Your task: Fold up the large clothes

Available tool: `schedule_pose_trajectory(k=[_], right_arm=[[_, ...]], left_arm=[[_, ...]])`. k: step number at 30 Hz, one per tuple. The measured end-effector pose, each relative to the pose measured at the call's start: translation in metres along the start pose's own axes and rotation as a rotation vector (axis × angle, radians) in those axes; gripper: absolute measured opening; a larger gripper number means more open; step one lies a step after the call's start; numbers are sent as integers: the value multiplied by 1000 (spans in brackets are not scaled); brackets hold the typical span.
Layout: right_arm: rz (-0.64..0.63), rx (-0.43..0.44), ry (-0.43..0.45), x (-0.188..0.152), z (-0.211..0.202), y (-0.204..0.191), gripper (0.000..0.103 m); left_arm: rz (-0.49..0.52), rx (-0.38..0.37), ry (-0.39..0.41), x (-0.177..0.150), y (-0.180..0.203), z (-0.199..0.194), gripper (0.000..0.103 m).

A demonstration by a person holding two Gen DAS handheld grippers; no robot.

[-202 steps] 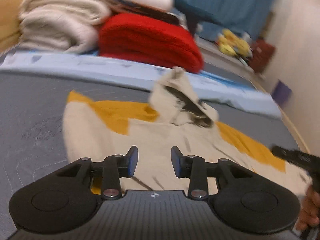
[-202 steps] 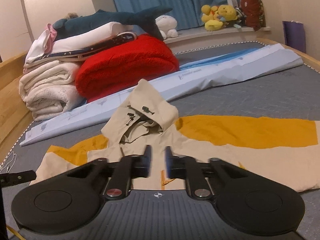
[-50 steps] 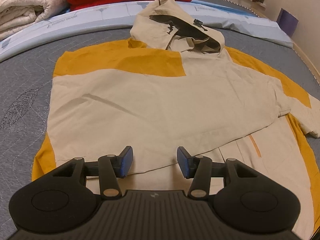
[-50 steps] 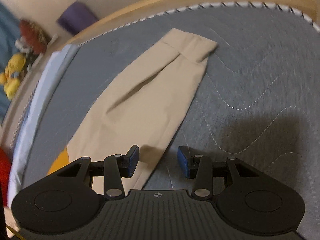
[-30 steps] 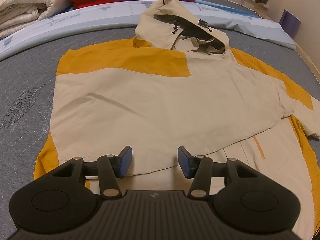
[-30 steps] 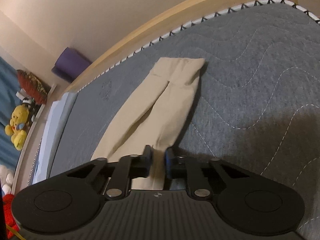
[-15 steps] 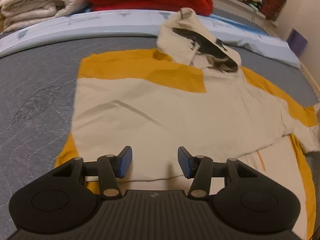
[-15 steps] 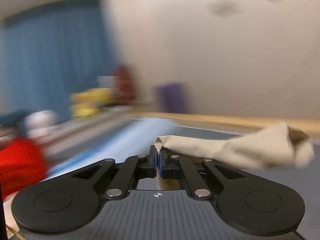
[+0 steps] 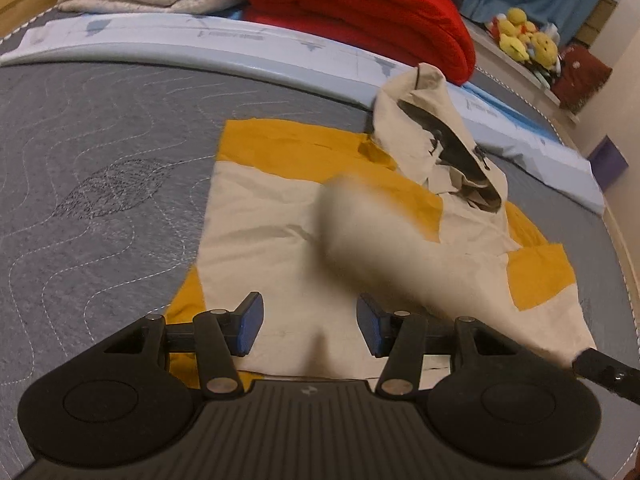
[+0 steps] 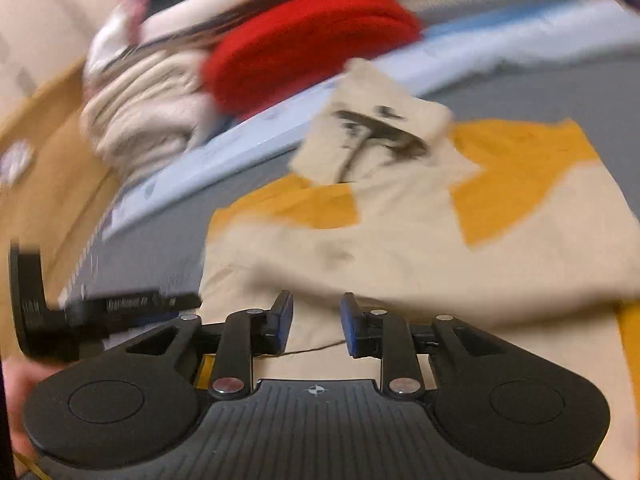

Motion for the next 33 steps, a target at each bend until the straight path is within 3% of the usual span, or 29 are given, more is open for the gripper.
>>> schedule_pose_trajectory(k=[5, 8, 11, 14, 22, 23, 24, 26, 29, 33], right_arm=[[145, -81, 35, 3, 7, 52, 41], [200, -123, -29, -12, 32, 78, 43], [154, -144, -39, -13, 44, 82, 43], [93, -167, -17, -7, 48, 80, 43], [24, -188, 27, 15, 48, 76, 43], [31, -191, 20, 15, 49, 78, 43], [41, -195, 12, 16, 53, 80, 43], [61, -203, -4, 17, 59, 84, 43], [82, -217, -20, 16, 64, 89, 43], [108, -231, -41, 13, 70, 94, 43]], left_arm=[[-41, -8, -9, -1, -5, 6, 57], [-88, -8, -21, -3, -13, 13, 56], [-162, -22, -35, -7, -27, 21, 52], [-221, -34, -61, -15, -36, 31, 34], [-197, 5, -128, -31, -38, 53, 34], [-184, 11, -128, -31, -37, 54, 31], [-171, 10, -125, -31, -35, 55, 15], [-145, 8, -102, -27, -31, 52, 2], [-68, 12, 7, -6, -19, 33, 1], [22, 91, 140, 19, -11, 6, 1]])
Point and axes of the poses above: each gripper's, at about its wrist camera, not at the fingertips, and z roughly the way its jaws point, y to its right, x to its top, the point moved 10 cm from there along z, roughly the way its jaws point, and after that the axes turned 14 degrees about -x, right-handed, at the moved point
